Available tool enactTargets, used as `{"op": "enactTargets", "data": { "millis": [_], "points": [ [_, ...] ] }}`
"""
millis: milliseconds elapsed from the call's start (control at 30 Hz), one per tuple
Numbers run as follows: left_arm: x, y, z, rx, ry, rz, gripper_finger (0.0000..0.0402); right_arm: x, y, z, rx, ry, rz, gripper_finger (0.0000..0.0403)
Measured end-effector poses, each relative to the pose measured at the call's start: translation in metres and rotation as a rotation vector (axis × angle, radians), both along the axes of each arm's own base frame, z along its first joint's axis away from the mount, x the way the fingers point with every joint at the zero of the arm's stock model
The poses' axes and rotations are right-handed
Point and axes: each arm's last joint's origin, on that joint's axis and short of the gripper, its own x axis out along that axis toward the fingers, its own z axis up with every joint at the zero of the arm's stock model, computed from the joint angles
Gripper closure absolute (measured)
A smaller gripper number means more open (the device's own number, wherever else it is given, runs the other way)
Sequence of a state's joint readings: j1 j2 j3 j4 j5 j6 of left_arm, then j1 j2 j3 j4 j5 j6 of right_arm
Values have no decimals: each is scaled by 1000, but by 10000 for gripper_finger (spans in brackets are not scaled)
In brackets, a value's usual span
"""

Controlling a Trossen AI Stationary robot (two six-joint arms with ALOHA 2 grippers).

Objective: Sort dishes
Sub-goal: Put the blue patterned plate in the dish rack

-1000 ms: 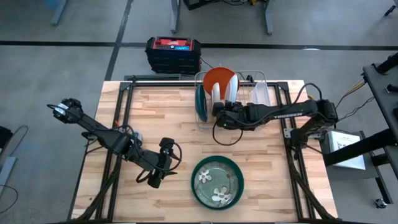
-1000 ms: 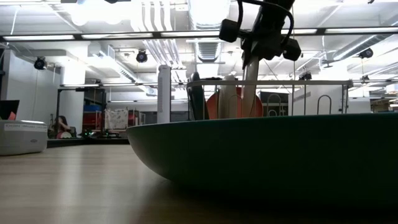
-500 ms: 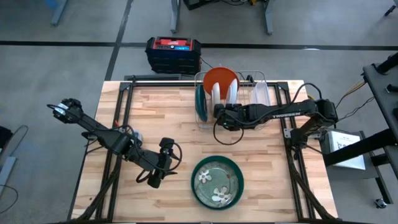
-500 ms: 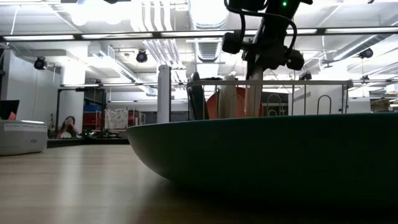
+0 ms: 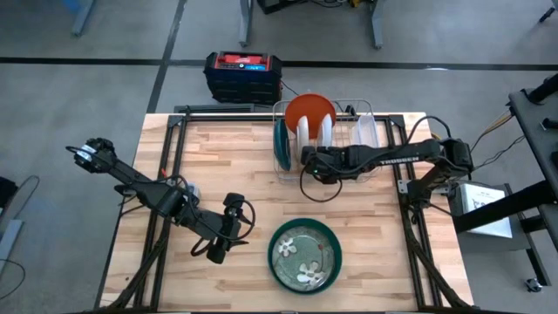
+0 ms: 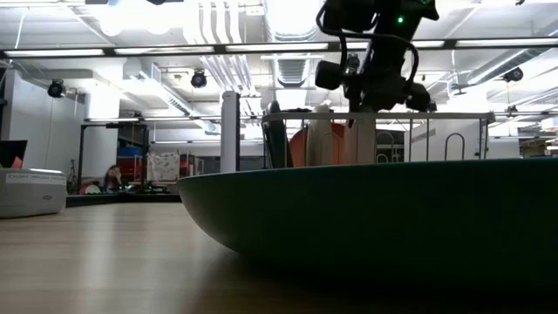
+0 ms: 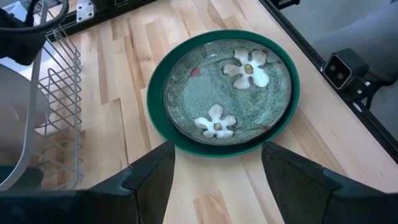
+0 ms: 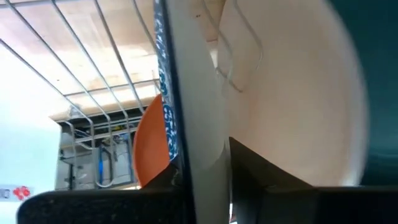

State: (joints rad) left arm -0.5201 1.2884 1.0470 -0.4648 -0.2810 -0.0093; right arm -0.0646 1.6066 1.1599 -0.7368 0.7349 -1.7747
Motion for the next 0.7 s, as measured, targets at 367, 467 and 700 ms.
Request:
{"op": "enactTargets", "data": {
  "millis": [367, 467, 700],
  "points": [
    [0, 0, 0, 0, 0, 1, 171, 3, -2, 2, 23, -100, -64, 325],
    [0, 0, 0, 0, 0, 1, 171, 4, -2, 3, 25, -116, -67, 307],
    [0, 0, 0, 0, 0, 1, 171, 4, -2, 5, 24, -128, -70, 264]
  ]
}}
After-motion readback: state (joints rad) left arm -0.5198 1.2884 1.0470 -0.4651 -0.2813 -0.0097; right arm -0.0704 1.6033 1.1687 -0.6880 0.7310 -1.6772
